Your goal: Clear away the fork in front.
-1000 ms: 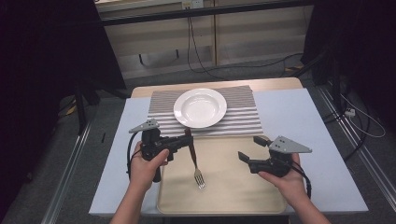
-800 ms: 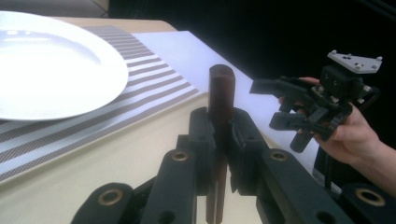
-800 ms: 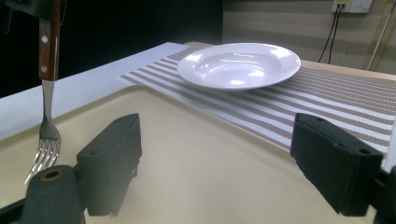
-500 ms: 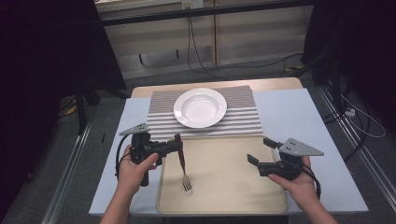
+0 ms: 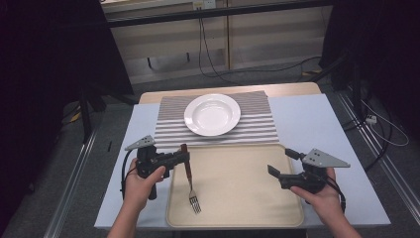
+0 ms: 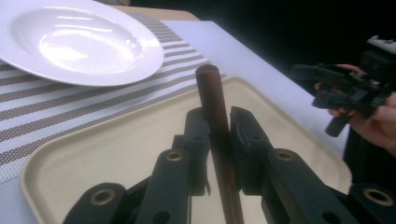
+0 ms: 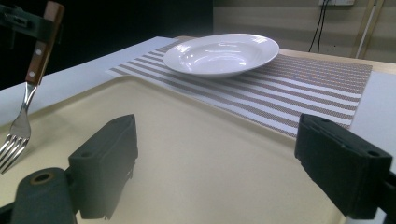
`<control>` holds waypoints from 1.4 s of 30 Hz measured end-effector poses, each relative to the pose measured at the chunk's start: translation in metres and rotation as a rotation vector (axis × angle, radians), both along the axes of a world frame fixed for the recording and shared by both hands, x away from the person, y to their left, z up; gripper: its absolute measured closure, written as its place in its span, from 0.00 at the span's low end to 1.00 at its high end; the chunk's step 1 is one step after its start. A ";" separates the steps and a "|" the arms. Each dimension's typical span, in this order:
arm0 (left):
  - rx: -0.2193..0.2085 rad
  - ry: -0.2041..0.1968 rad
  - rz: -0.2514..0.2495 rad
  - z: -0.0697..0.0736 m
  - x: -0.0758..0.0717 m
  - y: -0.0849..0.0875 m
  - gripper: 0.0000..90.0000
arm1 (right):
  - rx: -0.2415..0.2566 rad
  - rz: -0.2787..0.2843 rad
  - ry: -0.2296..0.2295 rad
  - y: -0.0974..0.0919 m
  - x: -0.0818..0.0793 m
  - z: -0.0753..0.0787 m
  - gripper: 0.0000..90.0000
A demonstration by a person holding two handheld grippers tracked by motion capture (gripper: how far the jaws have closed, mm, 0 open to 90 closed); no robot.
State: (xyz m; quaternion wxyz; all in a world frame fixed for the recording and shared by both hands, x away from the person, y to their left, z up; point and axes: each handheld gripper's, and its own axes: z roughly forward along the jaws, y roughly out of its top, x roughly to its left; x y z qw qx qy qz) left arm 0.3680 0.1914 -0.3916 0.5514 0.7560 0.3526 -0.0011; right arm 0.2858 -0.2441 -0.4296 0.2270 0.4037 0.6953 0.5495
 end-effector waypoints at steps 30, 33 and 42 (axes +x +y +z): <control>0.167 0.005 0.003 -0.046 0.005 -0.001 0.68 | 0.000 -0.006 0.010 -0.008 -0.002 -0.005 0.14; 0.180 0.005 0.007 -0.048 0.006 -0.001 0.67 | 0.000 -0.005 0.010 -0.009 -0.002 -0.005 0.14; 0.200 0.004 0.014 -0.053 0.008 0.003 0.64 | -0.007 -0.005 0.009 -0.008 -0.002 -0.005 0.14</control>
